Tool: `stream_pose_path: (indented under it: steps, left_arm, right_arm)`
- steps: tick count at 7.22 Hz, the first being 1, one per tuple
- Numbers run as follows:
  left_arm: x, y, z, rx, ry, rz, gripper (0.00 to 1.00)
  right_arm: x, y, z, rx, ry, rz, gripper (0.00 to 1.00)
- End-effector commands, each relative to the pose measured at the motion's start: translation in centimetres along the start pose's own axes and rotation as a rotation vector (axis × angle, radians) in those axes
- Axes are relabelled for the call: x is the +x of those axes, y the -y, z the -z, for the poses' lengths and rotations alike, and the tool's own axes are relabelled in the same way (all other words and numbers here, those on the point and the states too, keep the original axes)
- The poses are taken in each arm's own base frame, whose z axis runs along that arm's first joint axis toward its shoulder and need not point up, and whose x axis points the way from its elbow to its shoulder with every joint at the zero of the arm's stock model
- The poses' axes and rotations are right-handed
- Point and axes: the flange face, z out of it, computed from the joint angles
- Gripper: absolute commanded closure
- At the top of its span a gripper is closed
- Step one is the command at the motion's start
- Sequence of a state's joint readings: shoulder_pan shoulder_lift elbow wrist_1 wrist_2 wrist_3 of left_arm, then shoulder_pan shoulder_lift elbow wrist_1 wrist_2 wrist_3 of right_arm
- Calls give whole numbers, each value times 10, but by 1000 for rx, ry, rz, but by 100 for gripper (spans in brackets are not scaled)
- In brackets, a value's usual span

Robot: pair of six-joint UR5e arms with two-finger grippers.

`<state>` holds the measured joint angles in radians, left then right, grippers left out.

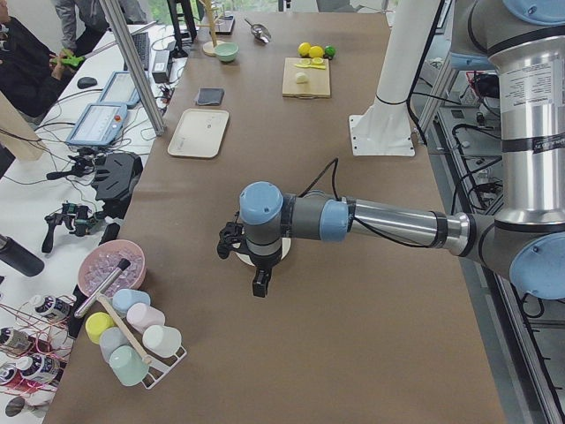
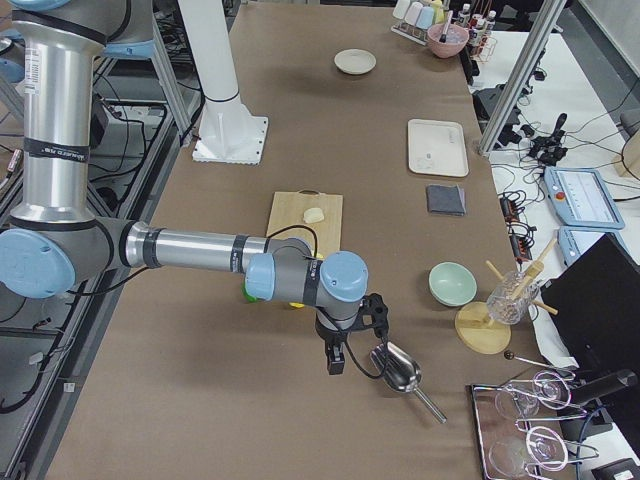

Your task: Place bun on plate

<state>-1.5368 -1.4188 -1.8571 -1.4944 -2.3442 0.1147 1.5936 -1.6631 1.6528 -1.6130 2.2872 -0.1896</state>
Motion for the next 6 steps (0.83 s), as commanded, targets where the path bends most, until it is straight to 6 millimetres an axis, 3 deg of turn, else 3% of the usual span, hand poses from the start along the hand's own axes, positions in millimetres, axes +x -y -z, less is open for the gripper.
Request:
stream_pose_path:
  steps: [1, 6]
  left_arm:
    - [-3, -3, -3, -4, 0, 1, 2]
    - [1, -1, -1, 1, -1, 1, 2]
  right_arm:
    - [-8, 9, 5, 18, 49, -37, 0]
    - [-3, 0, -3, 2, 48, -31, 0]
